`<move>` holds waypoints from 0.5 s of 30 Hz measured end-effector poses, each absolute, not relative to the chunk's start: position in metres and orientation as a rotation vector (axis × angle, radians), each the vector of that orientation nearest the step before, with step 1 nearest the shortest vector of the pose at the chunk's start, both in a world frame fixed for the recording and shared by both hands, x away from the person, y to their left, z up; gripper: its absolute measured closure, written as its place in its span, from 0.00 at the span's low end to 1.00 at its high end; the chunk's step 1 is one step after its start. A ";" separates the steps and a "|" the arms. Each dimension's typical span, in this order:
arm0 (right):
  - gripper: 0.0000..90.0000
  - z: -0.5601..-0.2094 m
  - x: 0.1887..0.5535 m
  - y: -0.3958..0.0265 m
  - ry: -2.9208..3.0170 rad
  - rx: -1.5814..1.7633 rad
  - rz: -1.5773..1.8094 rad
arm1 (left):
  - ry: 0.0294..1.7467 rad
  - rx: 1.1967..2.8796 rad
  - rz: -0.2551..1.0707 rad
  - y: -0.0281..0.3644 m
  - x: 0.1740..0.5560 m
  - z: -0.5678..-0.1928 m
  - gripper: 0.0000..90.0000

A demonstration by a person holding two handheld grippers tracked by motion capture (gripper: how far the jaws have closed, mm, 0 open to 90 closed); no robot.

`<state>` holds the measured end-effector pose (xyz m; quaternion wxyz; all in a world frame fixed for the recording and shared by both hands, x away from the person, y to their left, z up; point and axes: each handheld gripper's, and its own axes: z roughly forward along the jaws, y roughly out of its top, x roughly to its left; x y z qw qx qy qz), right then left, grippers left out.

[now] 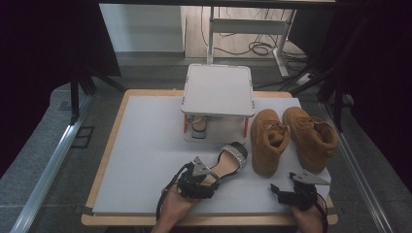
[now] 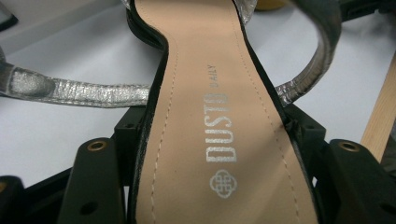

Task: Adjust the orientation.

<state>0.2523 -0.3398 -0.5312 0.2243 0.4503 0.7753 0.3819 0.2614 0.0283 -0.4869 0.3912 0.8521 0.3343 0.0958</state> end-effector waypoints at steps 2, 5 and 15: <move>0.11 -0.531 0.252 -0.340 2.139 1.243 1.054 | 0.859 2.154 0.251 0.029 0.262 -0.486 0.43; 0.11 -0.531 0.252 -0.340 2.139 1.243 1.054 | 0.883 2.140 0.261 0.029 0.265 -0.485 0.43; 0.11 -0.531 0.252 -0.340 2.139 1.243 1.054 | 0.938 2.094 0.291 0.030 0.279 -0.484 0.43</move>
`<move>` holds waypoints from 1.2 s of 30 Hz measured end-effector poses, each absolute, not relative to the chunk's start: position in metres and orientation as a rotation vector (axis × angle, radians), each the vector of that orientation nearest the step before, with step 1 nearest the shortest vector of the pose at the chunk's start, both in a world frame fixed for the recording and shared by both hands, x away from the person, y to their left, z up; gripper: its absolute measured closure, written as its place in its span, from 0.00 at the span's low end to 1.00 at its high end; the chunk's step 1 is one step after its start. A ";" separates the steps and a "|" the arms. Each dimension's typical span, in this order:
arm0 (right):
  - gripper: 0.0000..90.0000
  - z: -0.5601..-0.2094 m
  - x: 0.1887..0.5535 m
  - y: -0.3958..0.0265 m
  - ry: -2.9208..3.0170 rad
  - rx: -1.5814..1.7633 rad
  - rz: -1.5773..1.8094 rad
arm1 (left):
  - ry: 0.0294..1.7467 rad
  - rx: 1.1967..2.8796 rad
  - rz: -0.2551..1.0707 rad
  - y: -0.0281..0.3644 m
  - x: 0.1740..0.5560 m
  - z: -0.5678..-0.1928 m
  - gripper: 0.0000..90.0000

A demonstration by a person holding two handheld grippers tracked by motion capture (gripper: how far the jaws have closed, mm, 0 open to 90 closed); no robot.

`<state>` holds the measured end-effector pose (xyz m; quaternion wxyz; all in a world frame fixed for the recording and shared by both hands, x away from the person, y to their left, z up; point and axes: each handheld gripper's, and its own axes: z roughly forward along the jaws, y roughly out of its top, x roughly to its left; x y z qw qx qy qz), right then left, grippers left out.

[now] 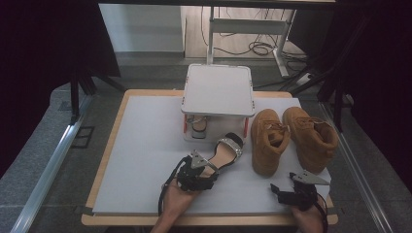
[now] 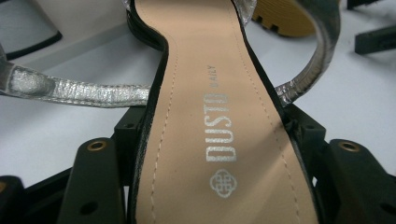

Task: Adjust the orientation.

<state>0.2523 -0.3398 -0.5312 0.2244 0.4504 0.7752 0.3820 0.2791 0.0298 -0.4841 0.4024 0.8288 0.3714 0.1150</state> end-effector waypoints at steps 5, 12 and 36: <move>0.11 -0.531 0.252 -0.340 2.139 1.243 1.054 | 0.959 2.079 0.302 0.028 0.287 -0.485 0.43; 0.11 -0.531 0.252 -0.340 2.140 1.242 1.054 | 0.982 2.067 0.331 0.024 0.298 -0.486 0.43; 0.11 -0.531 0.252 -0.340 2.140 1.242 1.054 | 1.076 2.000 0.391 0.009 0.334 -0.491 0.43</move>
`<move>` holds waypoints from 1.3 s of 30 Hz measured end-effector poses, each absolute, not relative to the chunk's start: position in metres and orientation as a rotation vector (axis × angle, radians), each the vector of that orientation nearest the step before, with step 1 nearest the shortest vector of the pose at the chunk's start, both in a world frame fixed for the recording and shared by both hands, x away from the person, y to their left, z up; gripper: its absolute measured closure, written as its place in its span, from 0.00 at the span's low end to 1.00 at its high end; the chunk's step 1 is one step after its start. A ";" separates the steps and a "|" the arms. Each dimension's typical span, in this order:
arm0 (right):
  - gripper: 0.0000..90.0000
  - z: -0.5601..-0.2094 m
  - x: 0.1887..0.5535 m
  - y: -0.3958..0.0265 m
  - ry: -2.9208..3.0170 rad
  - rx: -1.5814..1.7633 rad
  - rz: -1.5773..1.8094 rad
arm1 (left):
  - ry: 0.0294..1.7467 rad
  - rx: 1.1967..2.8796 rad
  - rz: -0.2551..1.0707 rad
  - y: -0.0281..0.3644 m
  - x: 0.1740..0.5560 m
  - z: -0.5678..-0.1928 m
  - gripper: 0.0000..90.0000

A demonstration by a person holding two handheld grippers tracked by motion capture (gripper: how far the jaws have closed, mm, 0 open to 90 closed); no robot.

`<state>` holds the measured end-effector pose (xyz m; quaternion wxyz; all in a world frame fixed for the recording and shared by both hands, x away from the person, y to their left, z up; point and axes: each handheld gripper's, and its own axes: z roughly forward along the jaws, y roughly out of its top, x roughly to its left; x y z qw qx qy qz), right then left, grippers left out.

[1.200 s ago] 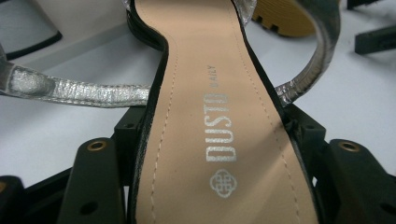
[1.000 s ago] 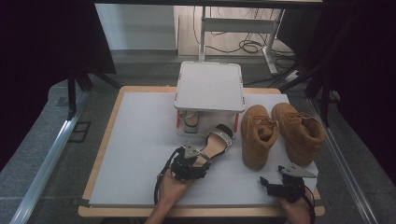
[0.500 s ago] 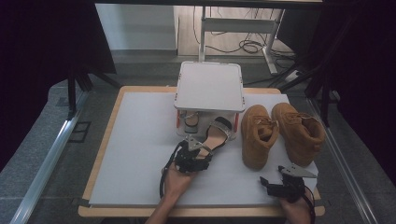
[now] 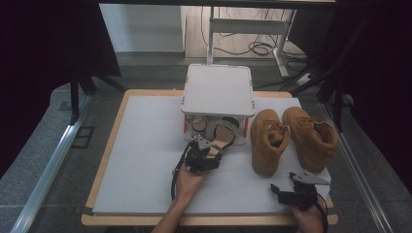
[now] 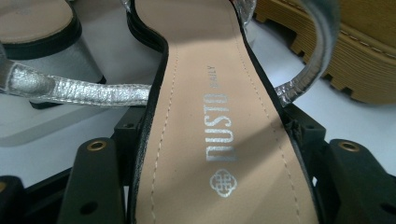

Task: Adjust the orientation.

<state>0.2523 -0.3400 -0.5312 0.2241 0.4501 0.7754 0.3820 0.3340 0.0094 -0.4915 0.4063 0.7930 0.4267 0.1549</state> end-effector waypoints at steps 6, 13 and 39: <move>0.11 -0.531 0.252 -0.340 2.140 1.242 1.054 | 1.105 1.976 0.402 0.006 0.343 -0.494 0.43; 0.11 -0.531 0.252 -0.340 2.141 1.241 1.054 | 1.135 1.954 0.410 0.000 0.354 -0.494 0.43; 0.11 -0.531 0.252 -0.340 2.141 1.240 1.056 | 1.292 1.887 0.471 -0.030 0.396 -0.503 0.43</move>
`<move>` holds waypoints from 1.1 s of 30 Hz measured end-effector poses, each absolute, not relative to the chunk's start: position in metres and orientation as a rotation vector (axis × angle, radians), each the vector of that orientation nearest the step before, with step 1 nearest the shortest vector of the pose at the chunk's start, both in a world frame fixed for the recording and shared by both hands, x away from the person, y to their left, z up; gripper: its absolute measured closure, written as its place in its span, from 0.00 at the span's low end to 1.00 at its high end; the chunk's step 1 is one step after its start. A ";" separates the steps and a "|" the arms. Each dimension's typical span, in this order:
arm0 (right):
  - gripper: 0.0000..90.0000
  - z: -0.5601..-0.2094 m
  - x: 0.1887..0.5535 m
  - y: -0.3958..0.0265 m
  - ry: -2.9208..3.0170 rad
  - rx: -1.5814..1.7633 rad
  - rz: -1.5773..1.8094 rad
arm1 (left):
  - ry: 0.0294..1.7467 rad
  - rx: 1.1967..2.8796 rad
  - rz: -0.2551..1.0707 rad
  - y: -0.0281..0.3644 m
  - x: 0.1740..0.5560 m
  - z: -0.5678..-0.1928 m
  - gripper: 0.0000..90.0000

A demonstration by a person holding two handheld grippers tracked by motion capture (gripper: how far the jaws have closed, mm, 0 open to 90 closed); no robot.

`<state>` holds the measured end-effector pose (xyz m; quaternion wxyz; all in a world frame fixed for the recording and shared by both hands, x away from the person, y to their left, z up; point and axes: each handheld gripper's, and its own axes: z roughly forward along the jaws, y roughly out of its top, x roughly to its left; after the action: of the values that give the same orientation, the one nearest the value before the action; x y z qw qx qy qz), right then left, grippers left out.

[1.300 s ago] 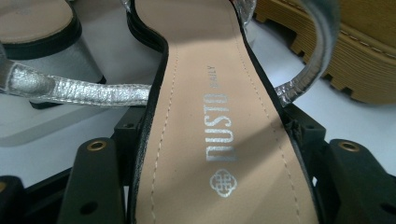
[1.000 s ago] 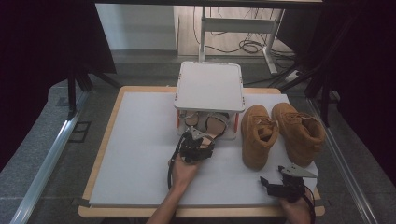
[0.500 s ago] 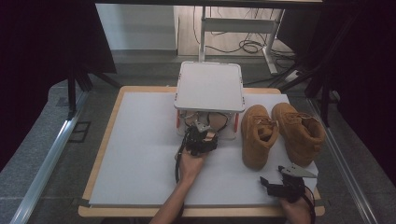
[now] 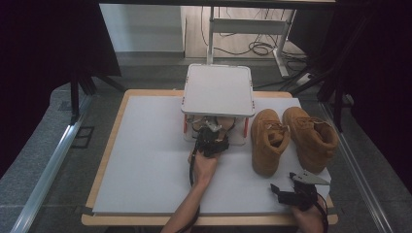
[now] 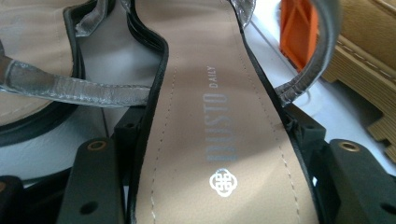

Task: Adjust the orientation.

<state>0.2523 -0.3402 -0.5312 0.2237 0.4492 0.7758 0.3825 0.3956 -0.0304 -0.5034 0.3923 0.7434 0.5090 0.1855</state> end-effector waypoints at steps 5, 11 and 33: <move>0.11 -0.531 0.252 -0.340 2.142 1.239 1.056 | 1.315 1.869 0.499 -0.037 0.401 -0.504 0.43; 0.11 -0.531 0.252 -0.340 2.142 1.239 1.056 | 1.343 1.869 0.523 -0.042 0.408 -0.507 0.43; 0.11 -0.531 0.252 -0.340 2.140 1.238 1.058 | 1.278 1.903 0.496 -0.038 0.401 -0.503 0.39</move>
<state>0.2523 -0.3403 -0.5314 0.2242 0.4486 0.7755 0.3835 0.4014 -0.0378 -0.5030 0.3877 0.7478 0.5024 0.1951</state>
